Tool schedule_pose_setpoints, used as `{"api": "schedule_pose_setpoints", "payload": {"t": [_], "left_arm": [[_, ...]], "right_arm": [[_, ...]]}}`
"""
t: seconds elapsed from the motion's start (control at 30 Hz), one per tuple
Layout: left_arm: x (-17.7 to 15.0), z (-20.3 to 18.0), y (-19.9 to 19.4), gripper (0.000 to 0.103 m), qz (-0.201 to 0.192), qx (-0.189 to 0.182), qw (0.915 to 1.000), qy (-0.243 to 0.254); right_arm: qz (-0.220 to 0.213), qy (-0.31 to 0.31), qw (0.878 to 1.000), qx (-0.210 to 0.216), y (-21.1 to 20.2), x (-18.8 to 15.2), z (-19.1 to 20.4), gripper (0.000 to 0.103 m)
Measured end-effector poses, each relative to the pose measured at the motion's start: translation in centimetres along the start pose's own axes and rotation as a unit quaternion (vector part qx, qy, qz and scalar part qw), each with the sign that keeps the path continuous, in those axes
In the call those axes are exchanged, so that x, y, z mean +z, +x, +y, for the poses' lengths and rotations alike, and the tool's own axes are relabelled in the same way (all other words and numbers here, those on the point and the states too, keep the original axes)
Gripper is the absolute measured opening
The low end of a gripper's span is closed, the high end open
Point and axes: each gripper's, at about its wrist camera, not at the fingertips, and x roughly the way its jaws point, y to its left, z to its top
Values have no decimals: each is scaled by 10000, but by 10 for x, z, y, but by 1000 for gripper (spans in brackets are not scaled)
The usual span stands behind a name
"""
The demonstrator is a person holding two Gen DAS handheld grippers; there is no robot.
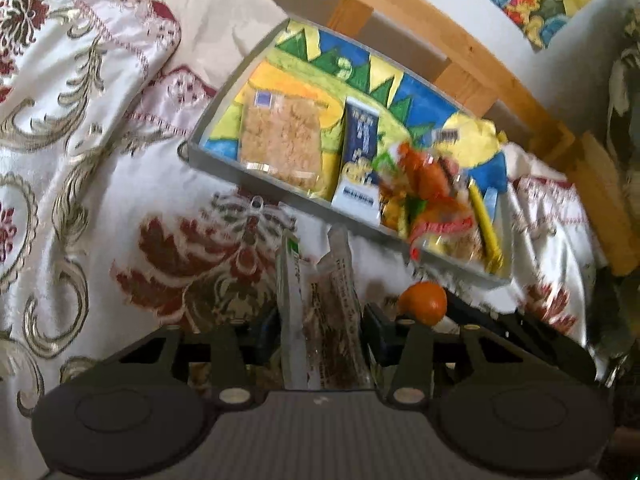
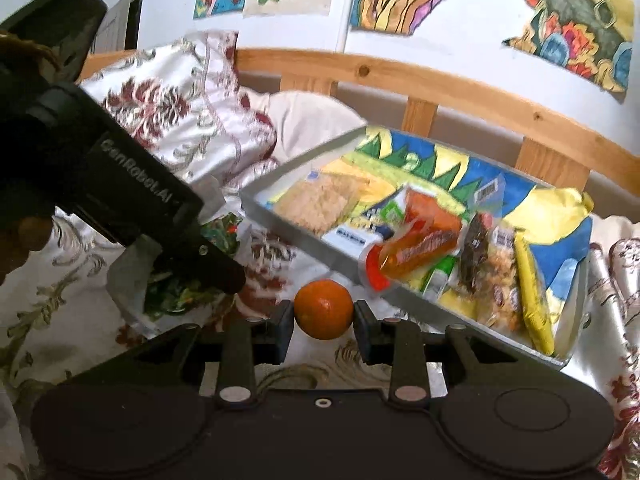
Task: Organize snacks
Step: 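Carry the snack pack into the tray with the left tool while the right tool carries the mandarin there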
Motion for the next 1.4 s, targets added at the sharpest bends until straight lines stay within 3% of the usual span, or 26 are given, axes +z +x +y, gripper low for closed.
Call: {"api": "schedule_pose_setpoints", "payload": {"t": [0.33,0.5,0.9,1.4], "left_arm": [[48,-30,3,50,-492,-145,9986,101],[77,-49,17,50,-684,-205,9974,92],[121,-96,77,50,-798,-365,9959,239],[123,-101,118,50,-641,-255,9970,338]], "right_arm": [[-984,355,9944,-176,-23,14,-22,34],[-1242,472,9890,-656,-23,21,-44,34],[-869,1466,9713,-1659,-4,14,-123,35],[-421,1743,9660,-1861,15,-2,-144,35]]}}
